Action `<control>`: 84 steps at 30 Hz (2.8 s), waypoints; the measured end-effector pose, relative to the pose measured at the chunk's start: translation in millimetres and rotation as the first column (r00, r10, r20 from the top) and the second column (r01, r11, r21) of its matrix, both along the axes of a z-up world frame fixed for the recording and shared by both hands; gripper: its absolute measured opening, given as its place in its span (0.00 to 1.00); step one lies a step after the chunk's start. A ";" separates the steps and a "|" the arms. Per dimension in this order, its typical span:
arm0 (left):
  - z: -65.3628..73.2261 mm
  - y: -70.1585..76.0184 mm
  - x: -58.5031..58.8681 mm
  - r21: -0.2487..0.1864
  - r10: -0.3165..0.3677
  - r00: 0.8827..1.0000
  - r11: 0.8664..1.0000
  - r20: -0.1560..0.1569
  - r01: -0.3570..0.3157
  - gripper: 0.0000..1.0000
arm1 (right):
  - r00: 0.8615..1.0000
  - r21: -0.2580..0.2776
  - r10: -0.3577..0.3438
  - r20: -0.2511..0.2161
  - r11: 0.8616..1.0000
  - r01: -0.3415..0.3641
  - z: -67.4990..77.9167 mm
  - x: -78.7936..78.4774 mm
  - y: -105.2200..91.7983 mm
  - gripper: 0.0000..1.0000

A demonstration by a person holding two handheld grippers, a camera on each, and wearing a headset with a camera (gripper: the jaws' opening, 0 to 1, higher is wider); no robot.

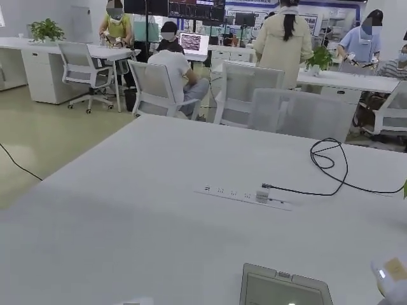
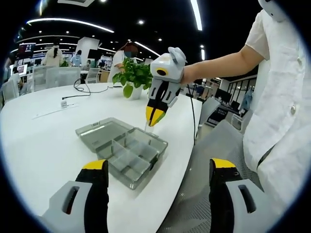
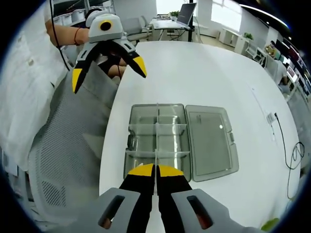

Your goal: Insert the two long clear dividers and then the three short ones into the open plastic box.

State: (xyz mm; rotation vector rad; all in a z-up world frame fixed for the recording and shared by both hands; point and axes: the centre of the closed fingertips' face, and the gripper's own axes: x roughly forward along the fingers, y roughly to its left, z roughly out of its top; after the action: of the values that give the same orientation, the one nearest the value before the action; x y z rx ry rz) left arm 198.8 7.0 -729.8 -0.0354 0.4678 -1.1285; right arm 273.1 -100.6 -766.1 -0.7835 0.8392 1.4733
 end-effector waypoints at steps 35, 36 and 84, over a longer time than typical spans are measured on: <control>2.0 2.6 -1.9 -0.015 0.022 1.000 1.000 0.000 -0.022 0.85 | 1.000 0.030 -0.001 0.018 1.000 0.000 -21.1 0.8 1.7 0.03; 1.7 3.0 -1.9 -0.013 0.023 1.000 1.000 0.000 -0.023 0.86 | 1.000 0.031 -0.005 0.016 1.000 0.005 -22.3 0.6 2.1 0.03; 0.8 9.1 1.2 0.008 0.026 1.000 1.000 0.000 -0.026 0.95 | 0.992 0.082 -0.108 0.065 0.991 0.102 -13.2 -0.7 -11.3 0.24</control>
State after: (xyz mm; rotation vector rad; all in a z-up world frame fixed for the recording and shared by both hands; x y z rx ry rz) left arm 200.0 16.0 -729.0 -0.0347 0.4707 -1.1010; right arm 272.4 -111.9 -779.3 -0.7166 0.7545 1.3703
